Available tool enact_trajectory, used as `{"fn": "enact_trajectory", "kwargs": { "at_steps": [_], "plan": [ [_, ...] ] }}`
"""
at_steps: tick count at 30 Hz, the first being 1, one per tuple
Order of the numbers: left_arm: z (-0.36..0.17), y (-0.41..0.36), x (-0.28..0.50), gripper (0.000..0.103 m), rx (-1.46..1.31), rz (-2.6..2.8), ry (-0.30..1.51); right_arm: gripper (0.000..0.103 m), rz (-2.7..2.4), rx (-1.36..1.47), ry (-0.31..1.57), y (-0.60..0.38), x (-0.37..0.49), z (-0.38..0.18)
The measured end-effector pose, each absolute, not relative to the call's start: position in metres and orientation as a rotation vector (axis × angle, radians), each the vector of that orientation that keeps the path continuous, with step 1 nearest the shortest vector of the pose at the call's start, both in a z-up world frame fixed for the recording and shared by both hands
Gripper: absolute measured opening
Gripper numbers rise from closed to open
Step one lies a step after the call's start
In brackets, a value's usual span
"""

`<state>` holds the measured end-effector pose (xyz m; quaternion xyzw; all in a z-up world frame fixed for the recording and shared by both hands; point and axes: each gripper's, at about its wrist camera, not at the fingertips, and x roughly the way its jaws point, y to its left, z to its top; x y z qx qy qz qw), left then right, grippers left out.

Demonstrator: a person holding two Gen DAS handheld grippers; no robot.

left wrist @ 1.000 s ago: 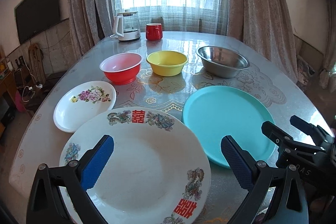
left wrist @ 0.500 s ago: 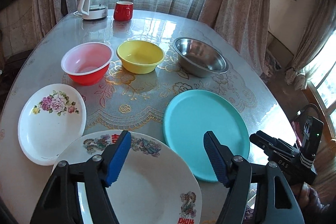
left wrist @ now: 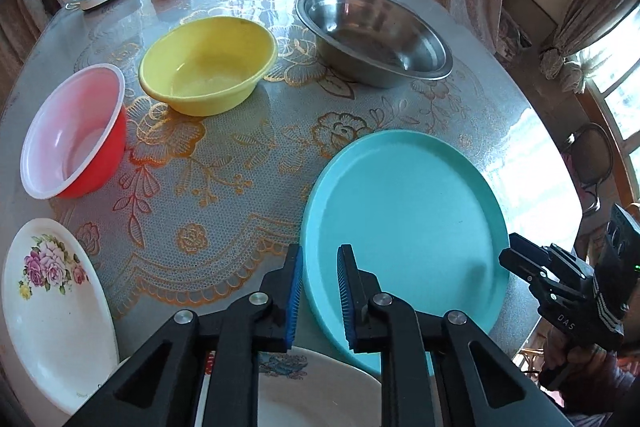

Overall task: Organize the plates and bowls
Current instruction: 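Lower the left gripper to the rim of the large red-character plate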

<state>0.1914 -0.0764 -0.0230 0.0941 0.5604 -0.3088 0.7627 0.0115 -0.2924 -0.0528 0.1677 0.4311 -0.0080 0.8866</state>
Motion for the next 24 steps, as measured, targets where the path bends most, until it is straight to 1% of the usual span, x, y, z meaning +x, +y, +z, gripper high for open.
{"fn": "enact_trajectory", "kwargs": {
  "at_steps": [7, 13, 24],
  "plan": [
    [-0.041, -0.084, 0.201, 0.015, 0.258, -0.679, 1.261, 0.015, -0.022, 0.327, 0.899, -0.293, 0.015, -0.053],
    [-0.046, -0.083, 0.207, 0.015, 0.233, -0.685, 1.265, 0.013, -0.027, 0.351, 0.9, -0.302, 0.025, -0.054],
    [-0.043, -0.094, 0.222, 0.014, 0.212, -0.658, 1.248, 0.013, -0.066, 0.358, 0.896, -0.32, 0.056, -0.05]
  ]
}}
